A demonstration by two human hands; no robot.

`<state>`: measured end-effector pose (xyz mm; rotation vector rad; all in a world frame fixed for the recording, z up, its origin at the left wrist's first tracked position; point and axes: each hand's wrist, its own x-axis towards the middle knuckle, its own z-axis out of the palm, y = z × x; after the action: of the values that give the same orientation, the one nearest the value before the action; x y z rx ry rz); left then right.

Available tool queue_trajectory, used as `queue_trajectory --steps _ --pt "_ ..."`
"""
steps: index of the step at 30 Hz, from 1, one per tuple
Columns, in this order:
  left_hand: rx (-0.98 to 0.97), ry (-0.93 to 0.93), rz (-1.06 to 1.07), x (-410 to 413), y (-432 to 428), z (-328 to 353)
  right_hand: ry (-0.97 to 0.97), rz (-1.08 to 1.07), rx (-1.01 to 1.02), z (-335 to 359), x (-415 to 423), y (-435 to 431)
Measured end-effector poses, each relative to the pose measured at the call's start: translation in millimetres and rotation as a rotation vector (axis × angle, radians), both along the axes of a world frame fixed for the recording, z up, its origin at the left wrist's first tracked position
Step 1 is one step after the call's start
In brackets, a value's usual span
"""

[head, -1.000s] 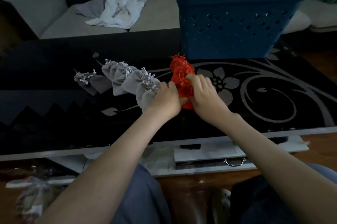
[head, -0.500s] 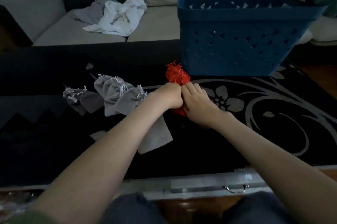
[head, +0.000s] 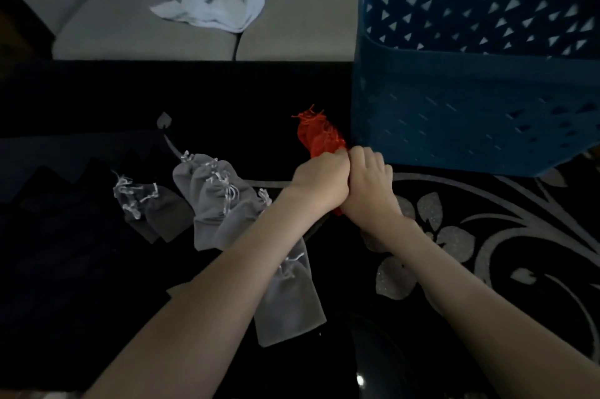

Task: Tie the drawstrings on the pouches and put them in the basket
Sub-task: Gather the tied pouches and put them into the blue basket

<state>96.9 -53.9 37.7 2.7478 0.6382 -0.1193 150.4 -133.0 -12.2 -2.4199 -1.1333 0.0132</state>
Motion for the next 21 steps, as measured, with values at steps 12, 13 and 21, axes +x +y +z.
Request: queue_trajectory --steps 12,13,21 --pt "-0.237 -0.144 0.336 -45 40 39 0.232 0.058 0.029 60 -44 43" --pt "-0.265 -0.166 0.398 -56 49 43 0.272 0.095 0.018 66 -52 53" --pt "-0.297 -0.314 1.087 -158 100 34 0.688 0.436 -0.051 83 -122 128"
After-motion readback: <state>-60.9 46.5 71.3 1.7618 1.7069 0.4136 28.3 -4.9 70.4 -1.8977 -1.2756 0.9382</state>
